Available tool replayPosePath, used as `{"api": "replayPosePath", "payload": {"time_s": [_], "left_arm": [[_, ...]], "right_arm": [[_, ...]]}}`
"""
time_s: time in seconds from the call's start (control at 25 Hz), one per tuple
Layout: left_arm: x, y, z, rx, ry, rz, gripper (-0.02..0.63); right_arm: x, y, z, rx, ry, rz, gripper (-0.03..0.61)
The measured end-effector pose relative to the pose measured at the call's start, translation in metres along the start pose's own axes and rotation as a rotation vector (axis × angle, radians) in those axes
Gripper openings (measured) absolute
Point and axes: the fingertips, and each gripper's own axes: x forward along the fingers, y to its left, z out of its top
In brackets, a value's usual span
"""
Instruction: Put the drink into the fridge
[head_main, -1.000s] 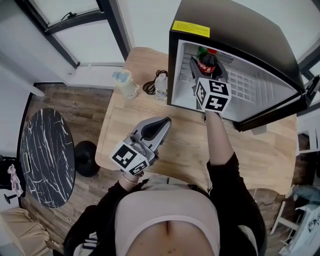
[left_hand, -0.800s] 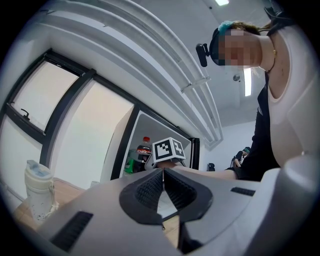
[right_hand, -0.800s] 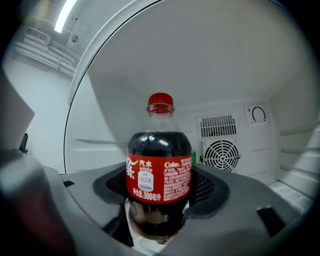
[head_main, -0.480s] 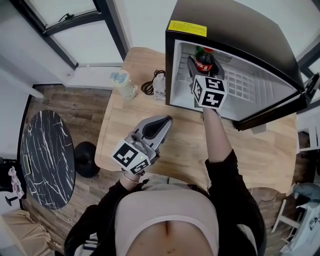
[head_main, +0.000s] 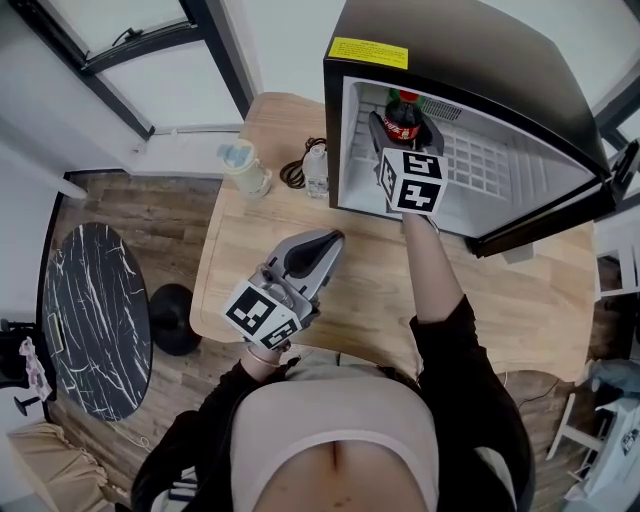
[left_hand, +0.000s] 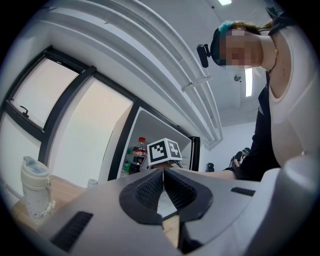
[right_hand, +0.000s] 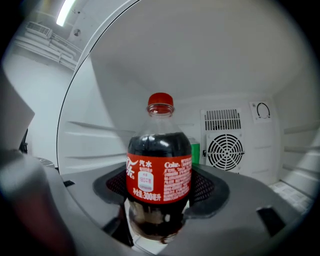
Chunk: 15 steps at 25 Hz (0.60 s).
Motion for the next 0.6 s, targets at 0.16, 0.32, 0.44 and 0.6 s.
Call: {"api": "replayPosePath", "payload": {"time_s": [0.16, 0.32, 0.44, 0.6], "left_arm": [[0.0002, -0.0005, 0.0005, 0.002, -0.002, 0.0, 0.011], [-0.0003, -0.0001, 0.0017, 0.002, -0.008, 0.002, 0.011], [-0.0003, 0.0003, 0.0035, 0.003, -0.015, 0.004, 0.011], [-0.0006, 0.0007, 0.0028, 0.001, -0.016, 0.003, 0.011]], "right_arm": [[-0.0001, 0.0, -0.0009, -0.008, 0.0, -0.006, 0.325], [0.0009, 0.0007, -0.0013, -0.019, 0.005, -0.017, 0.325], [0.0008, 0.0005, -0.0018, -0.039, 0.006, -0.036, 0.326], [0.0016, -0.0015, -0.0021, -0.029, 0.012, -0.049, 0.326]]}}
